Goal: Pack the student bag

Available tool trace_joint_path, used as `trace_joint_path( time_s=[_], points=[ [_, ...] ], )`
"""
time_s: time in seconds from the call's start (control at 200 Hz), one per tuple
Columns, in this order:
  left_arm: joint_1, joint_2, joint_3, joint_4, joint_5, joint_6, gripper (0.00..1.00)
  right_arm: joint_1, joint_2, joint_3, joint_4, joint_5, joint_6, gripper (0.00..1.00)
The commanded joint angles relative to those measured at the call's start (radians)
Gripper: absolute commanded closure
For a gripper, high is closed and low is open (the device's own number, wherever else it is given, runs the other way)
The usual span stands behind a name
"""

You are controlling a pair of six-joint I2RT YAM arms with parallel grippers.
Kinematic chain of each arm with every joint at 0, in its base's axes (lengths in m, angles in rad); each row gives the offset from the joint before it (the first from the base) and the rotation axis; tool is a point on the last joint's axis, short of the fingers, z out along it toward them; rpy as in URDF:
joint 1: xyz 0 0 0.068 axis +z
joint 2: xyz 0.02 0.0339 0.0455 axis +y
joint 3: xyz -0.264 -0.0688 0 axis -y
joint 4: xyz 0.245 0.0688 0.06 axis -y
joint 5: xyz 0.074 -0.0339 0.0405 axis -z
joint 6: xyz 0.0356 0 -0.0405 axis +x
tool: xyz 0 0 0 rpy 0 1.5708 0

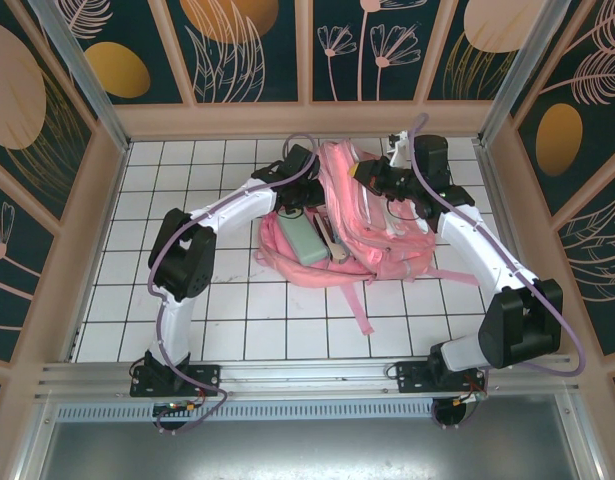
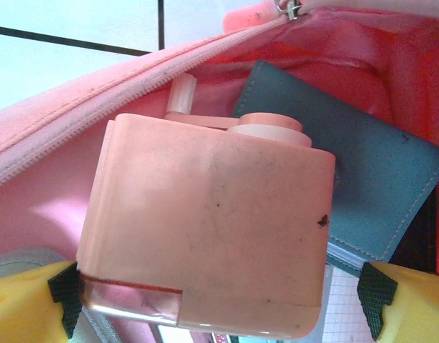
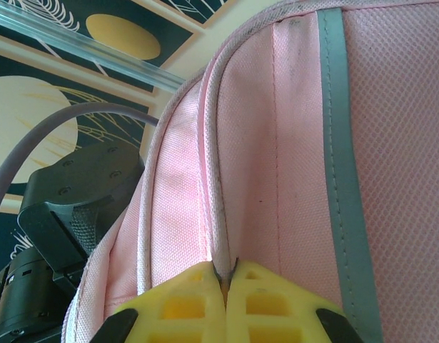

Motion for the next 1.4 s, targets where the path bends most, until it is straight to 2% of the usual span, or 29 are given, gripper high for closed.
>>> trace_joint_path(
  time_s=[0.0, 0.11, 0.275, 0.59, 0.926, 1.206, 1.396],
  points=[
    [-0.002, -0.028, 0.022, -0.065, -0.037, 0.015, 0.02, -0.005, -0.063, 0.024, 0.074, -0.025, -0.003, 1.00],
    [-0.004, -0.052, 0.037, -0.098, -0.033, 0.013, 0.02, -0.005, -0.061, 0.023, 0.074, -0.024, -0.003, 1.00],
    [-0.003, -0.104, 0.022, -0.121, -0.115, 0.059, 0.01, -0.005, -0.065, 0.020, 0.072, -0.024, -0.004, 1.00],
    [-0.001, 0.004, 0.050, -0.174, -0.142, 0.161, 0.03, -0.005, -0.074, 0.014, 0.071, -0.024, 0.001, 1.00],
    [-0.002, 0.021, 0.050, -0.269, -0.302, 0.227, 0.02, -0.005, -0.081, 0.007, 0.071, -0.020, -0.002, 1.00],
    [0.003, -0.129, 0.074, -0.233, -0.160, 0.225, 0.01, -0.002, -0.066, 0.006, 0.051, -0.010, -0.020, 1.00],
    [0.047, -0.248, -0.055, -0.234, -0.157, 0.170, 0.01, 0.017, -0.050, -0.012, 0.038, 0.011, -0.047, 1.00]
  ],
)
